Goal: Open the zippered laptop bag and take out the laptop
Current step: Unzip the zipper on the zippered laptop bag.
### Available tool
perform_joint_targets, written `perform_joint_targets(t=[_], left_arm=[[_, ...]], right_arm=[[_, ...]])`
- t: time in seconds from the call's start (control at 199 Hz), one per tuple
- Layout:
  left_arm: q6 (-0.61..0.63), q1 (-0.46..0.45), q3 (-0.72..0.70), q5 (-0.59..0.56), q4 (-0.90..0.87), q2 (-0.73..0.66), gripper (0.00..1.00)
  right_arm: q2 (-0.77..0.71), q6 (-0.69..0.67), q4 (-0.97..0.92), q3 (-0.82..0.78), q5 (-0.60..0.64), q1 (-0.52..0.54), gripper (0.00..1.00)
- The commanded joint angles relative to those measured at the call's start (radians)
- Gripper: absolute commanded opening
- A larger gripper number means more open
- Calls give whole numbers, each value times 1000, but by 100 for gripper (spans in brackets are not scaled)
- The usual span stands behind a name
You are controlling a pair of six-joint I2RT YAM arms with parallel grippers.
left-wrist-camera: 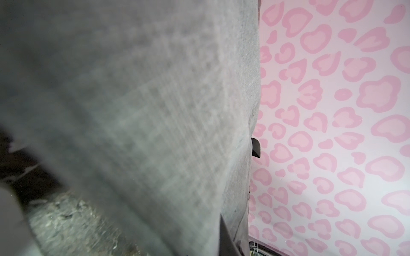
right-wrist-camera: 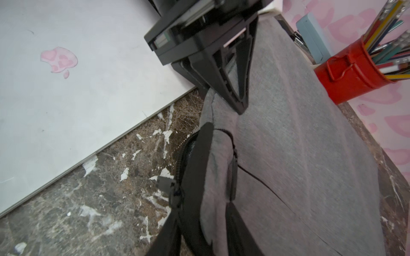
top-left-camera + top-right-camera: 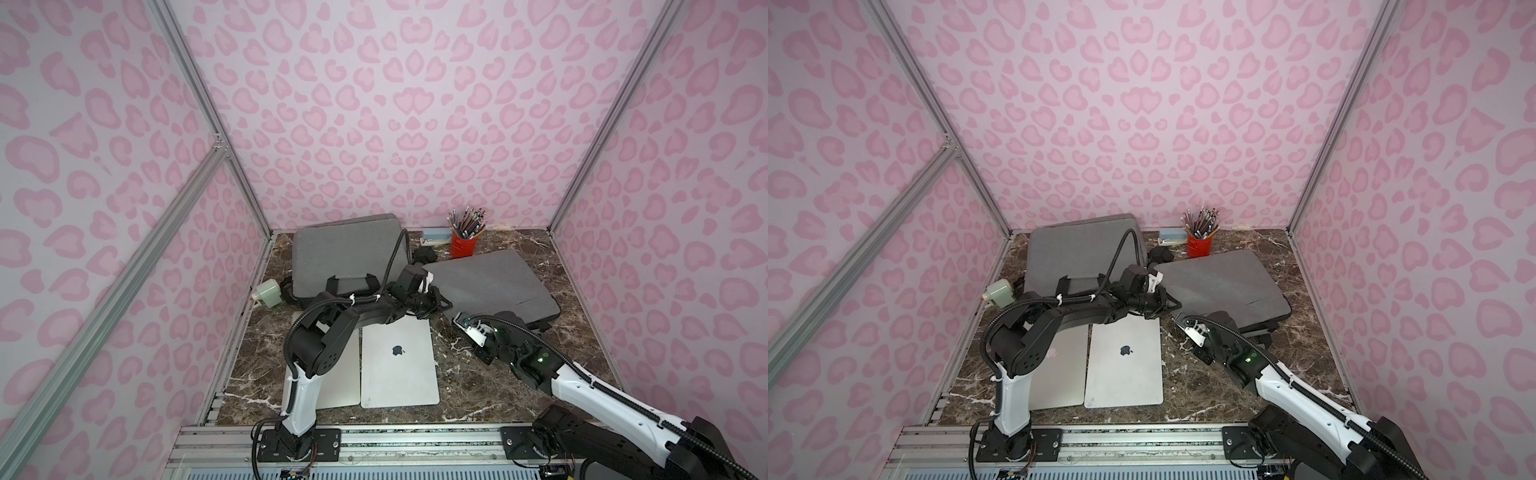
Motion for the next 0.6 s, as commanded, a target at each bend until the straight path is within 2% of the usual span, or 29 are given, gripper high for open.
perform_joint_targets(t=[0.0, 0.09, 0.301, 0.402, 0.457, 0.598], left_arm=[[35, 3, 30, -24, -15, -17, 12], [42, 2, 44, -35, -43, -18, 12], [105, 3, 84, -105, -147, -52, 10], [141, 1, 99, -137, -196, -74, 9], [151, 2, 104, -146, -210, -80, 9], [157, 2, 101, -155, -220, -88, 9]], right_arm=[[-33, 51, -2, 32, 25, 3, 48], [-68, 105, -28, 67, 28, 7, 53], [-75, 341, -141, 192, 81, 19, 55], [-29, 515, -235, 244, 174, 46, 57], [-12, 657, -262, 252, 231, 72, 57], [21, 958, -269, 229, 274, 126, 57]])
